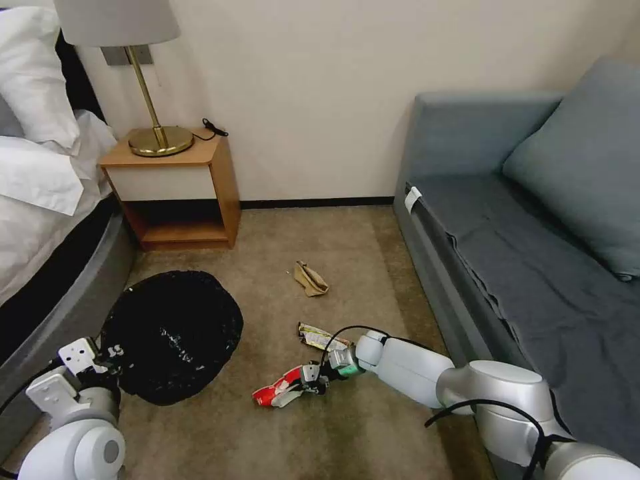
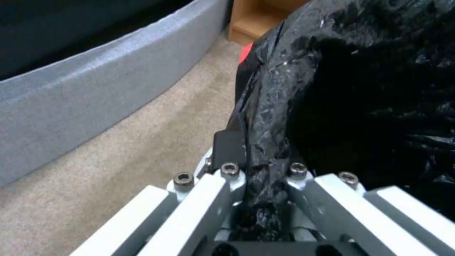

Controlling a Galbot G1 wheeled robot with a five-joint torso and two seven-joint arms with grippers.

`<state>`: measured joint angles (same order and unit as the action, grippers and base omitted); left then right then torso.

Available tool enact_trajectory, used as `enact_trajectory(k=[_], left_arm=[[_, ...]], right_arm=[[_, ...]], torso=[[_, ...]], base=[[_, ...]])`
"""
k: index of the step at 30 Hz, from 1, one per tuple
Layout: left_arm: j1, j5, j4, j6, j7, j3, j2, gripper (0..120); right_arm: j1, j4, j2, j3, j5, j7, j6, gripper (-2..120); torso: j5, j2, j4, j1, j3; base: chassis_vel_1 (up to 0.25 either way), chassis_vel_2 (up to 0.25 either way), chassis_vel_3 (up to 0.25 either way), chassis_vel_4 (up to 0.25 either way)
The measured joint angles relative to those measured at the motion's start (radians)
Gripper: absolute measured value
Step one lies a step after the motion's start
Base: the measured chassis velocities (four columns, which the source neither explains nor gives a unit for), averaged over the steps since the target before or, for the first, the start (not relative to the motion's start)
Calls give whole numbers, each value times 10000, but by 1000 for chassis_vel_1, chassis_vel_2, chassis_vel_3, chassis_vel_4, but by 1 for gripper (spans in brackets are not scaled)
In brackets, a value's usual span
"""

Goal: Pick up the trash bin, then pick up the garbage on the floor and place it into the trash bin.

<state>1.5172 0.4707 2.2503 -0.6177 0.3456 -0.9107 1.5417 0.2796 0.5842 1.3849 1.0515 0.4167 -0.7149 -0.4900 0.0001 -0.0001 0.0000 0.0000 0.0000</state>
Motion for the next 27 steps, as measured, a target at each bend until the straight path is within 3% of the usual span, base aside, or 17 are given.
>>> enact_trajectory(k=[10, 12, 14, 21, 27], left_arm=[[-6, -11, -50, -41, 28, 76, -54, 3], [8, -16, -47, -51, 41, 87, -74, 3], [20, -6, -17, -72, 43, 88, -95, 3], [84, -74, -25, -74, 49, 164, -83, 3], [101, -186, -59, -72, 54, 343, -65, 3]], right_arm=[[-489, 1778, -1302, -246, 708, 137, 47, 0], [-669, 2396, -1935, -337, 914, 145, -8, 0], [-805, 2866, -2560, -712, 1032, 122, -182, 0], [-969, 3519, -3335, -1574, 1272, 109, -300, 0], [-908, 5469, -4123, -2632, 1954, 864, 42, 0]], torso=[[3, 0, 2, 0, 0], [-1, 1, 0, 0, 0], [1, 0, -4, 0, 0], [0, 0, -1, 0, 0], [2, 2, -1, 0, 0]], base=[[0, 0, 0, 0], [0, 0, 0, 0], [0, 0, 0, 0], [0, 0, 0, 0], [0, 0, 0, 0]])
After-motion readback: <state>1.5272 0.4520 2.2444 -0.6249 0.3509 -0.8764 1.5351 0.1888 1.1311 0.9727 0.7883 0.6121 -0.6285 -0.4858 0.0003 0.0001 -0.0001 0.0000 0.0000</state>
